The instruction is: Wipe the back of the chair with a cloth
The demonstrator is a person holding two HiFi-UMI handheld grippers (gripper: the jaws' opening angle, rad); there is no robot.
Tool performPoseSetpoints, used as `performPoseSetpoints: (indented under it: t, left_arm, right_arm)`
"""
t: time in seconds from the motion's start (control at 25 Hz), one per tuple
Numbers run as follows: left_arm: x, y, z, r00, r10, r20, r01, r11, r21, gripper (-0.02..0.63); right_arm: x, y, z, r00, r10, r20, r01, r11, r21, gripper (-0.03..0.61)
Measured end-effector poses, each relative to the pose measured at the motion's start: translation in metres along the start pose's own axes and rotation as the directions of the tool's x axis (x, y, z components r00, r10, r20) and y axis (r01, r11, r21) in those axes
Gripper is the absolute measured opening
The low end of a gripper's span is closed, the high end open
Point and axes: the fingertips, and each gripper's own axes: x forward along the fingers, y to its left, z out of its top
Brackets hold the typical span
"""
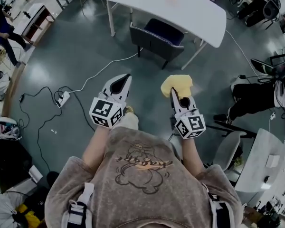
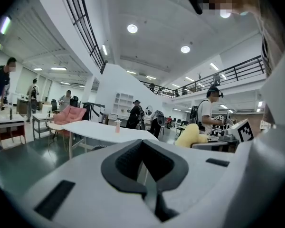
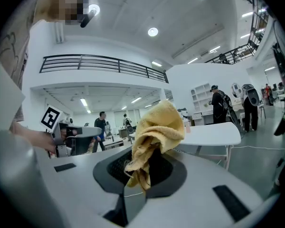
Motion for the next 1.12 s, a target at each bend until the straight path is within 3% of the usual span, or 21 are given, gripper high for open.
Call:
performPoseSetpoints:
  t: [0.2, 0.48, 0.76, 1.12]
  left_arm:
    - [0.039, 0.045, 0.018, 0.998, -0.069, -0.015, 0.069, 0.997, 0.018, 0.009]
    - [0.088, 0.087, 0.011, 0.994, -0.106, 0.002, 0.106, 0.994, 0.037, 0.009]
    - [0.124, 0.094, -0.043, 0.989, -0.142, 0.031, 0.140, 0.989, 0.037, 0.009]
    - [0.169, 0.118, -0.141, 0.985, -0.159, 0.070, 0.157, 0.987, 0.041, 0.009]
  right_arm:
    - [0.052, -0.005, 0.015, 0.999, -0.046, 0.020, 0.046, 0.999, -0.001, 0.066]
    - [0.089, -0.027, -0.003, 0.997, -0.075, -0.001, 0.075, 0.997, -0.017, 0.066]
    - [0.097, -0.060, -0.058, 0.999, -0.055, 0.003, 0.055, 0.998, -0.045, 0.066]
    - [0.125, -0.084, -0.149, 1.000, -0.010, 0.022, 0.011, 0.999, -0.051, 0.066]
